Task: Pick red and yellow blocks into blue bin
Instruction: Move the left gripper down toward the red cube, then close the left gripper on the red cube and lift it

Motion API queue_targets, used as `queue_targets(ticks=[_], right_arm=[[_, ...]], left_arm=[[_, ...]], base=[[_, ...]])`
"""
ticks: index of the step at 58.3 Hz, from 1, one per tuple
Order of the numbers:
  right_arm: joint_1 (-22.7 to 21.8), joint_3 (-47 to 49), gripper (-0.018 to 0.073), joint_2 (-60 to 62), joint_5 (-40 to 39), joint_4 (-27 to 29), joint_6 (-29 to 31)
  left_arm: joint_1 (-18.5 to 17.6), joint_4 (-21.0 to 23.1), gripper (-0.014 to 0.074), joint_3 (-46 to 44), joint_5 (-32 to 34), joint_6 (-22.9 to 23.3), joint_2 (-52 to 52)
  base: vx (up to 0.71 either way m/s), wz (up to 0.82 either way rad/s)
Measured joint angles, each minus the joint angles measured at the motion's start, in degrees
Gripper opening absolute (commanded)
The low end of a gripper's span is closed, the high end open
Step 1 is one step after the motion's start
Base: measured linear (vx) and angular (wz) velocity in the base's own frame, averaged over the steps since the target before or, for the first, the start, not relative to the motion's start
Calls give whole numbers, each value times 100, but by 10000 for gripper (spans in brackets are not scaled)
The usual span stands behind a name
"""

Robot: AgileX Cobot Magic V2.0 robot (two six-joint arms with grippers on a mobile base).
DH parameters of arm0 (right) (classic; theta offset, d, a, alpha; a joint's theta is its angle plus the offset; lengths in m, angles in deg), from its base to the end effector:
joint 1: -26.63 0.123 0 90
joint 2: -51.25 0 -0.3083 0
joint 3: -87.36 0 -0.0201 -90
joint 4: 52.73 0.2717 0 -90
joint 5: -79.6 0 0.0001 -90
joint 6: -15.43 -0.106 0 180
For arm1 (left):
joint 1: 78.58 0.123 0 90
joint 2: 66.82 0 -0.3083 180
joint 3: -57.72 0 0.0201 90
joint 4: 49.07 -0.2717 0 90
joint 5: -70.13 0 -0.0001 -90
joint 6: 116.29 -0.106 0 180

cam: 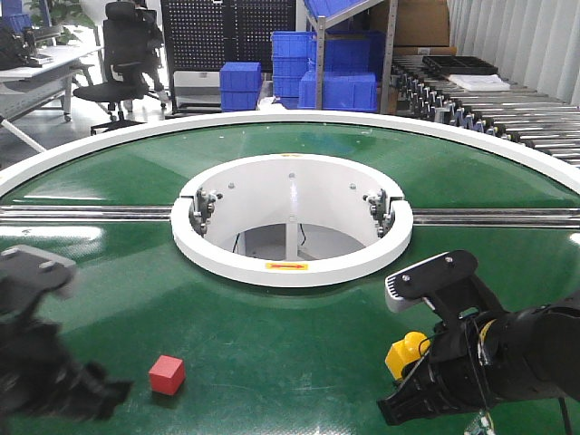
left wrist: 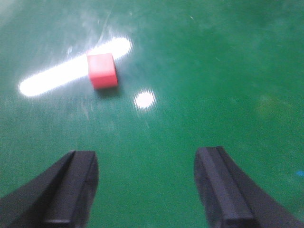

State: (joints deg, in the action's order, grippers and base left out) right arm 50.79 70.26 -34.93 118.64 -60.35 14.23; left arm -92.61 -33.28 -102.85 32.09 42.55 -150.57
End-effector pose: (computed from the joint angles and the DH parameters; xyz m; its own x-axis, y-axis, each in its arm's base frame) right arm 0.2895 0.1202 0.3044 -0.6874 -0.3985 -0.6071 -0.4192 0.9004 -0.1164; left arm 0.2891 -0.0906 0.3068 -0.6851 0.3232 -0.6528 0.4508 0.8921 -0.0314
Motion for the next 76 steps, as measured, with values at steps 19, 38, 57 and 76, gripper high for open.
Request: queue_targets(ticks=[19, 38, 57, 76], right_arm=[[0, 0, 224, 0, 0, 0, 0], [0, 0, 224, 0, 0, 4, 0], [0, 0, 224, 0, 0, 4, -4], [0, 0, 224, 0, 0, 4, -4]], left_arm=[[0, -208, 647, -1393, 259, -102, -2193], [0, -272, 642, -2673, 270, 220, -3791], [0, -795, 609, -2989, 279, 681, -4331], [0, -872, 449, -2989, 43, 778, -4339]], base=[[0, 0], [0, 0], [0, 0], [0, 0]])
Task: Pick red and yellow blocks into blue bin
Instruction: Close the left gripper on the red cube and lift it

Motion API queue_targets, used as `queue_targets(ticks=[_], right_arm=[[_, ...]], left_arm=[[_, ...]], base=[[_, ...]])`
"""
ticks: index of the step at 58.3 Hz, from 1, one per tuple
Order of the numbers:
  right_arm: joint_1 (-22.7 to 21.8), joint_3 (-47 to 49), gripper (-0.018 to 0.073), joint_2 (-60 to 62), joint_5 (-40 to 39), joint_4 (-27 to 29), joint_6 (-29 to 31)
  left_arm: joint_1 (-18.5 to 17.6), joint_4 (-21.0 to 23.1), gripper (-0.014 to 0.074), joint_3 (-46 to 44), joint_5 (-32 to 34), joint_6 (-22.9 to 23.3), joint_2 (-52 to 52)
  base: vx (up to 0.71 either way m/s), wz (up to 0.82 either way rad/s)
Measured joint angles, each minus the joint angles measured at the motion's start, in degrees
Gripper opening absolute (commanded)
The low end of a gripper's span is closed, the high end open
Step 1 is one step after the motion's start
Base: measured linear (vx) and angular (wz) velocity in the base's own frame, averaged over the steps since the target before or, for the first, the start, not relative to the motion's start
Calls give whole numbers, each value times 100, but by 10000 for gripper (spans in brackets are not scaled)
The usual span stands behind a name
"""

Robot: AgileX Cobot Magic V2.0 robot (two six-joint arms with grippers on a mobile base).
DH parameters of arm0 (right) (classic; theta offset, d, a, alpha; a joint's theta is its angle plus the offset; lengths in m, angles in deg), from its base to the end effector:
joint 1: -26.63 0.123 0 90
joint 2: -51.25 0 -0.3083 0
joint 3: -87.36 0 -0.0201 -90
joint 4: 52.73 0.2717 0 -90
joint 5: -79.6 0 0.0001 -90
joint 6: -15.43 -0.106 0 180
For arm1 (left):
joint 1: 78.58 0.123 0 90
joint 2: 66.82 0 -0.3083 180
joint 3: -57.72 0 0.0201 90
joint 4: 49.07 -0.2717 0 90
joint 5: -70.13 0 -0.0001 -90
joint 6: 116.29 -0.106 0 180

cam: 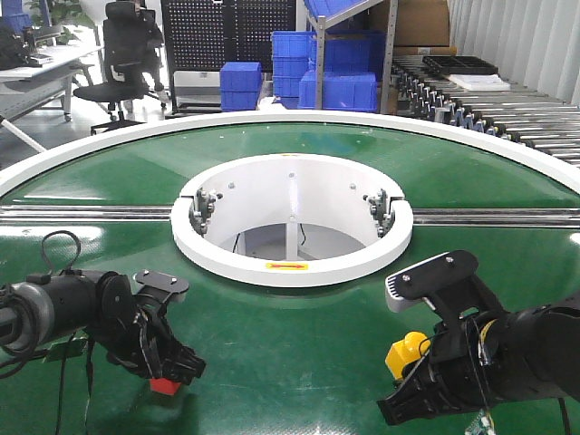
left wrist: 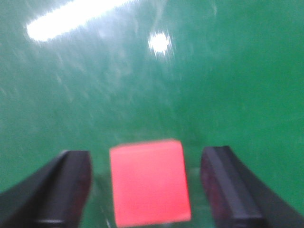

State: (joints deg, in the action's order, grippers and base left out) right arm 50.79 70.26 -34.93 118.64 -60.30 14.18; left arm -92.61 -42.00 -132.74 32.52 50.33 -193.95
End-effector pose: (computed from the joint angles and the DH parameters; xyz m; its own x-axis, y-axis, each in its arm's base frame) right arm 0.2895 0.1202 0.3044 -0.6881 -0.3971 -0.6073 -0.4184 0.9009 -0.1150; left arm 0.4677 -0.1251 0.1697 -0.8275 0.3457 -0.4424 0.3890 0.9212 -0.0078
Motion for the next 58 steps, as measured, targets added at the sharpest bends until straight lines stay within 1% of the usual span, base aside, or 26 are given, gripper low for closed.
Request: queue_targets(ticks=[12, 17, 25, 35, 44, 51, 52, 53, 58], right_arm=[[0, 0, 224, 0, 0, 0, 0], [0, 0, 224, 0, 0, 0, 0], [0, 0, 224, 0, 0, 0, -21], [0, 0, 224, 0, 0, 0, -21], [0, 0, 224, 0, 0, 0, -21], [0, 0, 224, 0, 0, 0, -21], [0, 0, 224, 0, 0, 0, -21], [0, 0, 224, 0, 0, 0, -21], [0, 0, 224, 0, 0, 0, -21]], left_arm=[[0, -7, 328, 0, -157, 0, 0], [0, -7, 302, 0, -163, 0, 0], [0, -21, 289, 0, -245, 0, 14], [0, -111, 288, 0, -659, 0, 259], [0, -123, 288, 0, -1005, 0, 1010], [0, 21, 288, 0, -1247, 0, 1710], [0, 55, 288, 8, -1270, 0, 1799], [0, 393, 288, 268, -1203, -95, 2521], [0, 659, 288, 698, -1076, -301, 3150]], base=[[0, 0], [0, 0], [0, 0], [0, 0], [0, 0], [0, 0], [0, 0], [0, 0], [0, 0]])
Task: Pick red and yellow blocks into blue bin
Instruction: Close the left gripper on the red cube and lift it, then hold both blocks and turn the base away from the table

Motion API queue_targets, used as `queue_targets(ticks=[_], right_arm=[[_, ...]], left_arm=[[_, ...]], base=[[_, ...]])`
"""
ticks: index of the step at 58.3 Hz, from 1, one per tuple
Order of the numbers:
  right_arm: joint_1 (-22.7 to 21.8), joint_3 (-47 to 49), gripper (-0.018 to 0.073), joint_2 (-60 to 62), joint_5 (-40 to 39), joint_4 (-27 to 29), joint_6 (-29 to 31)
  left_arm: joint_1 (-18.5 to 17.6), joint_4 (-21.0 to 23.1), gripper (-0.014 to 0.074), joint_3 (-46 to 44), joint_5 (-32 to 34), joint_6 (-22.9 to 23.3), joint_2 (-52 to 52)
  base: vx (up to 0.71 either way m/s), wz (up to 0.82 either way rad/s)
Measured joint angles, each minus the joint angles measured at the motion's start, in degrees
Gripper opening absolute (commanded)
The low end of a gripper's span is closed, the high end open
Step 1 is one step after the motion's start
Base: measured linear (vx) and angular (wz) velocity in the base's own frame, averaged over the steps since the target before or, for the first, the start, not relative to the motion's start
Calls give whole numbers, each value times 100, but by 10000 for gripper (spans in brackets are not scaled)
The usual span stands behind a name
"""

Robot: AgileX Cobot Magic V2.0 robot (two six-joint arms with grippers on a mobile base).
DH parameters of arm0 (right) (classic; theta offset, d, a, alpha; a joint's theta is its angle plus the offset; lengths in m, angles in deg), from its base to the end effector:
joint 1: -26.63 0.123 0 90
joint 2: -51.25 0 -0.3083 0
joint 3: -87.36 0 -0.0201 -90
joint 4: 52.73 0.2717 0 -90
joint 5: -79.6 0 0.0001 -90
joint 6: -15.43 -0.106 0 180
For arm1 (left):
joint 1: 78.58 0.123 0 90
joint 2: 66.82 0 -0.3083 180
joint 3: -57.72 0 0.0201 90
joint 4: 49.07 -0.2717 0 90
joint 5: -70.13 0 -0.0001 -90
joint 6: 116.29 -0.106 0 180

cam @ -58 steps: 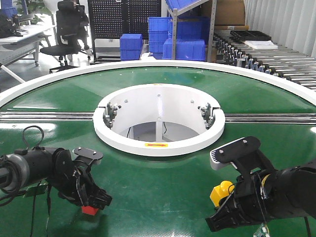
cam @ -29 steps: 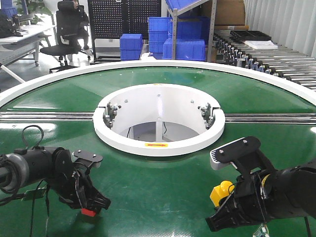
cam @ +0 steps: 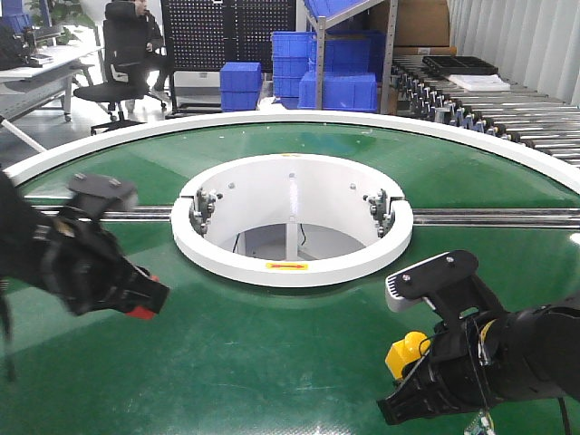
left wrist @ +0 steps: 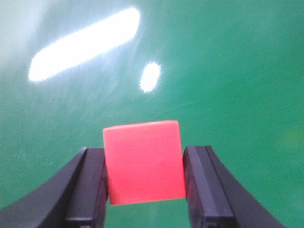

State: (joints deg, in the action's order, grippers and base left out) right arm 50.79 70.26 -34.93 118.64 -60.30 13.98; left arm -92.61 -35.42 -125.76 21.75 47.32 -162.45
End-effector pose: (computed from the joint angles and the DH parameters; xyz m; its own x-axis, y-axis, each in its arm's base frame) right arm 0.2895 0.1202 0.3044 -0.6896 -0.3939 -0.6077 -0.4160 0.9023 -0.1129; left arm 0.3543 -0.1078 0.3601 -0.6902 0.3001 -0.6584 0.4396 0.8967 -0.0522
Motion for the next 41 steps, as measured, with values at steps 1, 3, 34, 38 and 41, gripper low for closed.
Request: queue_targets(ticks=[1, 3, 34, 38, 41], right_arm=[[0, 0, 224, 0, 0, 0, 0], [0, 0, 224, 0, 0, 0, 0], [0, 0, 224, 0, 0, 0, -17], [0, 0, 224, 0, 0, 0, -17], [0, 0, 224, 0, 0, 0, -17]], left_arm=[[0, 62, 288, 82, 25, -33, 107], [0, 138, 288, 251, 79, -91, 319], [0, 500, 288, 2995, 436, -264, 3536], [0, 500, 288, 3222, 494, -264, 3787], [0, 500, 288, 3328, 527, -264, 3932]], base=[[0, 0], [0, 0], [0, 0], [0, 0], [0, 0]])
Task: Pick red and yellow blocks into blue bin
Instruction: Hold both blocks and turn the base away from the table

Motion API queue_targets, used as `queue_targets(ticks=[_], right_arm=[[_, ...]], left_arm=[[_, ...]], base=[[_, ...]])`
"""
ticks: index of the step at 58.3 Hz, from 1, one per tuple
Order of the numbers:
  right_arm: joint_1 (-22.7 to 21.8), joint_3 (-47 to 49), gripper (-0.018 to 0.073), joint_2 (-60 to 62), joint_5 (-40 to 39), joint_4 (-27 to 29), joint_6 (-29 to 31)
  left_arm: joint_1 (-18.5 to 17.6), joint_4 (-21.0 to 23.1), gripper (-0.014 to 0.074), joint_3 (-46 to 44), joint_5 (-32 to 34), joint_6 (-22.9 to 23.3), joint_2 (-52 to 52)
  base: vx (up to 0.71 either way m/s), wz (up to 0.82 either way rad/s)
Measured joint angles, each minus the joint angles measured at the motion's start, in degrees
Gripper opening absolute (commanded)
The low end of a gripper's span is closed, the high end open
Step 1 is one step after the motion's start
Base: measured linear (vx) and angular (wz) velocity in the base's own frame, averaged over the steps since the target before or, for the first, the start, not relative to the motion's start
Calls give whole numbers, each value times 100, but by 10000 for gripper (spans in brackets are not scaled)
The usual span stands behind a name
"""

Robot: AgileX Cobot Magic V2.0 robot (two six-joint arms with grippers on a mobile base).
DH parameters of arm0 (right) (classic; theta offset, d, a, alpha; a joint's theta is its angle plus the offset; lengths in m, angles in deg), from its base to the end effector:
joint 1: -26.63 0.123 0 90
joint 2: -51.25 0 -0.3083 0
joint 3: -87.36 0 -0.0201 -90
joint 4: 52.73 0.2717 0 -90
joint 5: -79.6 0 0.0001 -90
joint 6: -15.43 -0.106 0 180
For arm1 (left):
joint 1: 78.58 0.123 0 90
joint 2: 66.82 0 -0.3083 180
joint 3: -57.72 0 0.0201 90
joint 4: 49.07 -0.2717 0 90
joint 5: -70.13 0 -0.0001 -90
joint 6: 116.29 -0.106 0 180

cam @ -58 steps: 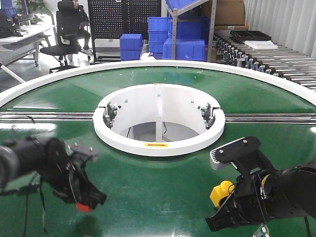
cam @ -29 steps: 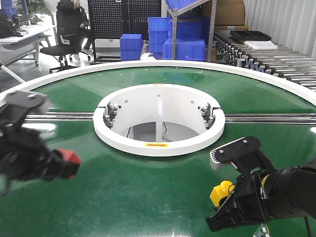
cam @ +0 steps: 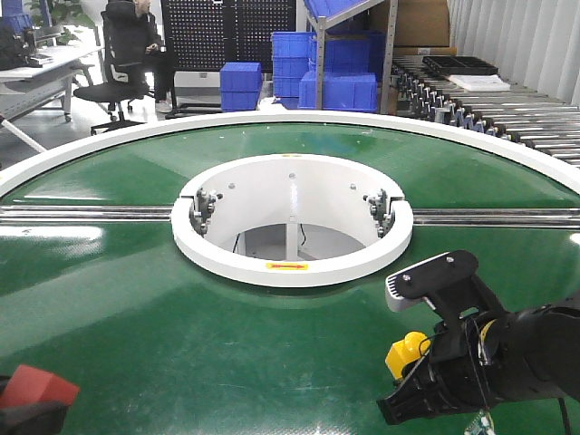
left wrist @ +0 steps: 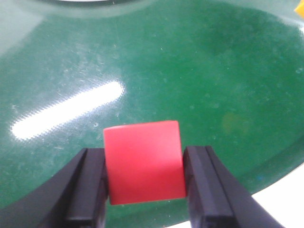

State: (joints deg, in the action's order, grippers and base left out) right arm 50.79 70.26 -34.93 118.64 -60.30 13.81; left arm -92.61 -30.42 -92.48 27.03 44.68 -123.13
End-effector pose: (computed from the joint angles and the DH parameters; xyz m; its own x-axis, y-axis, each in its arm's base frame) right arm 0.2895 0.1202 0.3044 -0.6908 -0.3913 -0.6080 -0.4140 0.9035 -0.1111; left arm 0.1695 -0.0663 0.3547 -0.5539 0.2293 -0.8004 0.4563 0.8877 -0.0614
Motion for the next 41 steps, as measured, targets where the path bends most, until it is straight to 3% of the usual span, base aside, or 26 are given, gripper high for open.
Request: queue_targets(ticks=[22, 41], right_arm=[[0, 0, 225, 0, 0, 0, 0], [0, 0, 225, 0, 0, 0, 0]], left_arm=[[0, 1, 288, 151, -447, 0, 291], [0, 1, 288, 151, -451, 0, 291]], base=[[0, 0], [0, 0]])
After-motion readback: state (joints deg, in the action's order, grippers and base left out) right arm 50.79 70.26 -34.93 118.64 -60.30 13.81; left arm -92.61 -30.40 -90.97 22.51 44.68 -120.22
